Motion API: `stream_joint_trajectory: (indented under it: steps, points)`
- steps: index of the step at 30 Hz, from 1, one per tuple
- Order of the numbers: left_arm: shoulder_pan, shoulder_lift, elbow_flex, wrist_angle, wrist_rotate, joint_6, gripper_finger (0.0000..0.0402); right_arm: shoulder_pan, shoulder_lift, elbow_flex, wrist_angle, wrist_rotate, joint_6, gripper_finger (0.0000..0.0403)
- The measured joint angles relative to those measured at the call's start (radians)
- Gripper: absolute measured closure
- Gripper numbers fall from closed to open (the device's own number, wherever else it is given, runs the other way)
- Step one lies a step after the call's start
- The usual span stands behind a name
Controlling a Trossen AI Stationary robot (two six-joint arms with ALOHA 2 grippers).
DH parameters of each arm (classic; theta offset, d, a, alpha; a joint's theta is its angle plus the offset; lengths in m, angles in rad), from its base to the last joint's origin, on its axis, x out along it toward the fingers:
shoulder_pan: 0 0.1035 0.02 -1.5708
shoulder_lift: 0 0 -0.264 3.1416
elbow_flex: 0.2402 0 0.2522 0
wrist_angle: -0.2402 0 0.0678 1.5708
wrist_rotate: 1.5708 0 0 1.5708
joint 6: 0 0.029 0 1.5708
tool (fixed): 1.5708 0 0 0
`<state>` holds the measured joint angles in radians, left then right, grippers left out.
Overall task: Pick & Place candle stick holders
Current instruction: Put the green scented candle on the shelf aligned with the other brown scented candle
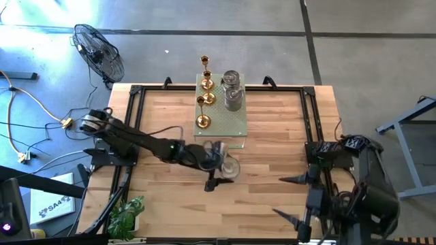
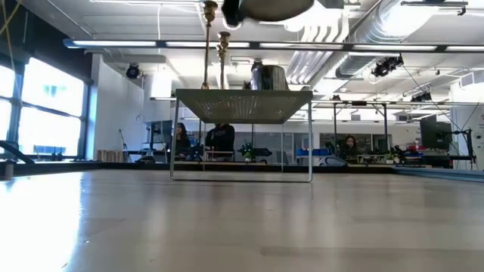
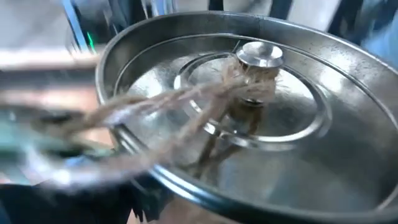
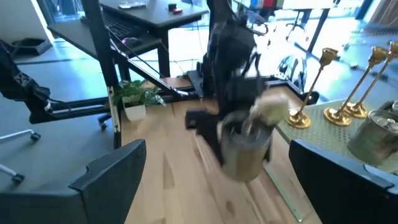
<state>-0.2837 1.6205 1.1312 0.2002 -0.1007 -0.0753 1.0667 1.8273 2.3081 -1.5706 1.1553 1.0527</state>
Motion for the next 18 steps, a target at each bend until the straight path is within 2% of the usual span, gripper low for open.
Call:
stream_joint_trajectory:
  steps: [4,8,18]
  points:
    - [-0.026,-0.075,0.031,0.03,-0.103,-0.03,0.0038,0.026,0.037,0.0,0.001,0.052,0.029,0.0013]
    - [-0.067,-0.1,0.117,0.057,-0.161,-0.011,0.0038,0.027,0.077,0.0,0.0,0.075,0.046,0.0013]
    - [-0.171,-0.098,0.39,-0.006,-0.151,0.187,0.0038,-0.049,0.115,0.0,0.0,0.135,0.047,0.0013]
